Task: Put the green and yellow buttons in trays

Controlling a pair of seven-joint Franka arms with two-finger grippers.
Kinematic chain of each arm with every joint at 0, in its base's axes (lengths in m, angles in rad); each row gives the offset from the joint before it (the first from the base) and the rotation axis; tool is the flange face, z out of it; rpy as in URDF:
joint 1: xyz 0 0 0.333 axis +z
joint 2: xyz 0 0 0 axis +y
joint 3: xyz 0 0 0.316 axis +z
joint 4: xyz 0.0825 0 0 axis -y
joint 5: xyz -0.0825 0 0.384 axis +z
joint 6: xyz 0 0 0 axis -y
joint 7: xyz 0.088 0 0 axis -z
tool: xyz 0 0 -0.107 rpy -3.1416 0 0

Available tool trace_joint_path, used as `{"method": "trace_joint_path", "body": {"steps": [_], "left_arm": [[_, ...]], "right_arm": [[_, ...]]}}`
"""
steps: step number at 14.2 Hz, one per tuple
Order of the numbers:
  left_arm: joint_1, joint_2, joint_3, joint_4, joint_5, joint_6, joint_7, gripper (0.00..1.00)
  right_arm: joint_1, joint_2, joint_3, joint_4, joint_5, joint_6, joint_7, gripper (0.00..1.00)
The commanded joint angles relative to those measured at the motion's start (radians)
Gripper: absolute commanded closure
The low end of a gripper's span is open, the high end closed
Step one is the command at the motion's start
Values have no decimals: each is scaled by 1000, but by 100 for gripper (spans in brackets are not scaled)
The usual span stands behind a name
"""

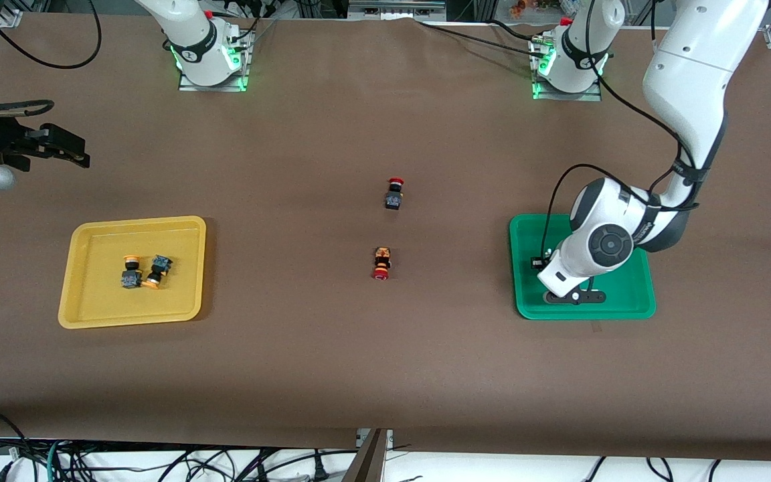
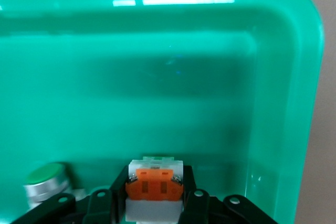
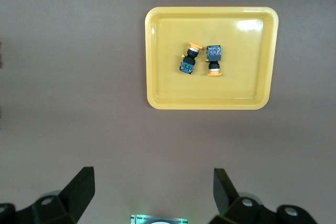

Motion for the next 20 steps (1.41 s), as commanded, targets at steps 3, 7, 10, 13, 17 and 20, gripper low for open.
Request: {"method": "trace_joint_path", "body": {"steps": [3,7,10,13,17,20], "left_arm": [[16,-37,-8,18,-33,-32,15,0],[-5,-85,-10,213,-33,-245,18,0],[-13,-133,-34,347,-38,-402,20,0],[22,-245,-44,370,-120,-502,40,0],[73,-312,-41,372,-142,-588,130,0],[87,-388,-27,352,-167,-596,205,0]], "right_arm": [[-5,11,7,26,-19,-1,-9,0],[-2,11,7,26,-19,-1,-9,0],[-2,17,7,32,-19,-1,-9,0],[-6,17,7,32,-19,-1,-9,0],[-2,17,7,32,-17,-1,-9,0],[-2,17,7,32,-17,1,-9,0]]}}
